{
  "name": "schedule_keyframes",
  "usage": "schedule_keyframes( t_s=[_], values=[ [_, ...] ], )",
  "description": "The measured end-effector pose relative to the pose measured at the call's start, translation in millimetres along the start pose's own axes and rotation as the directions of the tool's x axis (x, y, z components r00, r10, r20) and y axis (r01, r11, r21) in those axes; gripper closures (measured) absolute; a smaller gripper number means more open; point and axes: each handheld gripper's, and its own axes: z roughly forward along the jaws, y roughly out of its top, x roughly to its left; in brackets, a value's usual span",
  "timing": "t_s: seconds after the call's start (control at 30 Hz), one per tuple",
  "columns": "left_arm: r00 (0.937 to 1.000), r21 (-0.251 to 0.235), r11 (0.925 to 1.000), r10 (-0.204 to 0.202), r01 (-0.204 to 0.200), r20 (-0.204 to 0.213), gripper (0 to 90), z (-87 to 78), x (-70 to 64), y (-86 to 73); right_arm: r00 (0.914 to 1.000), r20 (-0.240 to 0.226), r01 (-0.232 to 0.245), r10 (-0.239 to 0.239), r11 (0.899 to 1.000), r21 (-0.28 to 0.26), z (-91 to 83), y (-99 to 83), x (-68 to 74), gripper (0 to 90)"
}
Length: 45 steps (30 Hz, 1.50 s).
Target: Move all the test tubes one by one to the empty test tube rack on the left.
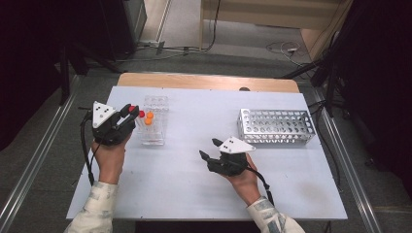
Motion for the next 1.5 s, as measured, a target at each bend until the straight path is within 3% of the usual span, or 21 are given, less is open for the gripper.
schedule_keyframes(
  t_s=[0.3,0.5,0.67,0.83,0.9,1.5],
  values=[
    [0.9996,0.073,0.997,0.028,-0.028,-0.003,68.8,14.1,-3.2,-21.5,1.0,0.003,0.005,-0.005,1.0,-0.002,-1.6,-0.3,-1.9,37.2],
    [1.0,0.075,0.9971,0.008,-0.008,0.003,60.8,11.3,-0.9,-23.9,1.0,0.006,-0.002,0.002,1.0,0.001,-2.0,-0.8,-2.9,35.9],
    [0.9992,0.085,0.996,-0.031,0.029,0.025,45.7,2.8,1.1,-26.0,0.9998,0.013,-0.012,0.012,1.0,0.012,-2.1,-2.1,-6.0,32.8],
    [0.9993,0.092,0.9952,-0.036,0.035,0.009,27.4,-7.1,-2.1,-32.2,0.9995,0.023,-0.02,0.02,1.0,0.009,-5.8,-4.3,-11.2,32.4],
    [0.9993,0.091,0.9952,-0.036,0.035,0.009,23.8,-10.4,-2.9,-35.6,0.9994,0.027,-0.023,0.022,1.0,0.008,-7.4,-5.2,-13.1,32.3],
    [0.9998,0.105,0.9943,-0.02,0.019,0.006,21.5,-26.7,-4.7,-53.7,0.9938,0.097,-0.055,0.054,0.998,0.008,-29.5,-18.0,-40.0,31.1]
  ],
)
